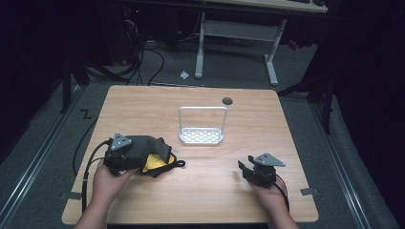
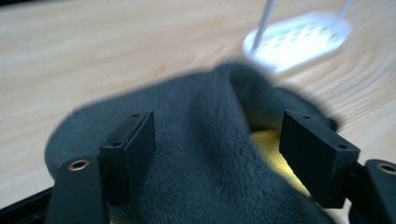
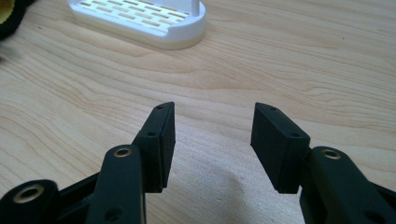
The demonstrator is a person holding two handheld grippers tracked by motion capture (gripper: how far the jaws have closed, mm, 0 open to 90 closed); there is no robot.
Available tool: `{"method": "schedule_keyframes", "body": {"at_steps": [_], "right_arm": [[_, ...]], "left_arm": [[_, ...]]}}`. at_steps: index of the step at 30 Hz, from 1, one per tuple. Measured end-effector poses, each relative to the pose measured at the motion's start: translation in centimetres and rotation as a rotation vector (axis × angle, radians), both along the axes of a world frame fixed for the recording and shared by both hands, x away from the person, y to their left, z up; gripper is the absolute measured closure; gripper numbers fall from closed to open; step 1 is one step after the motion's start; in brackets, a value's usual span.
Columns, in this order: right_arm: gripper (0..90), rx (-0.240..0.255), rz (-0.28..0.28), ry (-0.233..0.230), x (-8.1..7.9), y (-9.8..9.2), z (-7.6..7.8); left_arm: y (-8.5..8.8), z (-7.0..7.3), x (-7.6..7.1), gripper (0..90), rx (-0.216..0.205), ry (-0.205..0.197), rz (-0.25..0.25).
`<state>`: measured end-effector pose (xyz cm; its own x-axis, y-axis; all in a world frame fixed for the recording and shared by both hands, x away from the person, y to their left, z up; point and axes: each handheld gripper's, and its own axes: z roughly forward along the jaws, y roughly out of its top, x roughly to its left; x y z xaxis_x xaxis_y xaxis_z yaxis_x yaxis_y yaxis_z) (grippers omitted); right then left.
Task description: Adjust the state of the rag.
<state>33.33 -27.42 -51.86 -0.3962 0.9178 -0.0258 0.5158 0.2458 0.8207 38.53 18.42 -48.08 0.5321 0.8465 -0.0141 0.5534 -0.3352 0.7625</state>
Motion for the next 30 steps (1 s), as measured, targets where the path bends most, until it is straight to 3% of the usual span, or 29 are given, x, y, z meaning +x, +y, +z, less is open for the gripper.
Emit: {"method": "schedule_keyframes", "body": {"at_steps": [2,5,8,10,14,18,24,30], "right_arm": [[50.3,0.004,-0.002,0.003,0.0,0.0,0.0],[50.3,0.005,-0.001,0.005,0.0,0.0,0.0],[50.3,0.002,0.002,0.004,0.0,0.1,0.0],[50.3,0.006,-0.001,0.011,-0.1,0.2,-0.1],[50.3,-0.003,0.008,0.005,0.0,0.2,-0.1],[50.3,-0.005,0.01,0.01,0.0,0.4,-0.1],[50.1,-0.002,0.016,0.01,-0.1,0.6,-0.1],[50.1,0.001,0.019,0.011,-0.2,0.6,-0.1]], "left_arm": [[0.2,-1.3,0.4,40.0,0.017,0.047,0.008],[0.8,-2.3,0.4,62.4,-0.005,0.049,0.019],[1.2,-2.4,0.3,76.8,-0.038,0.06,0.014],[1.0,-2.4,0.1,78.8,-0.031,0.058,0.002],[0.1,-2.5,-1.0,79.3,-0.074,0.069,-0.053],[-1.9,-2.7,-2.5,79.3,-0.099,0.069,-0.125],[-5.5,-2.7,-4.1,79.3,-0.092,0.066,-0.223],[-7.9,-2.8,-4.8,79.5,-0.107,0.068,-0.276]]}}
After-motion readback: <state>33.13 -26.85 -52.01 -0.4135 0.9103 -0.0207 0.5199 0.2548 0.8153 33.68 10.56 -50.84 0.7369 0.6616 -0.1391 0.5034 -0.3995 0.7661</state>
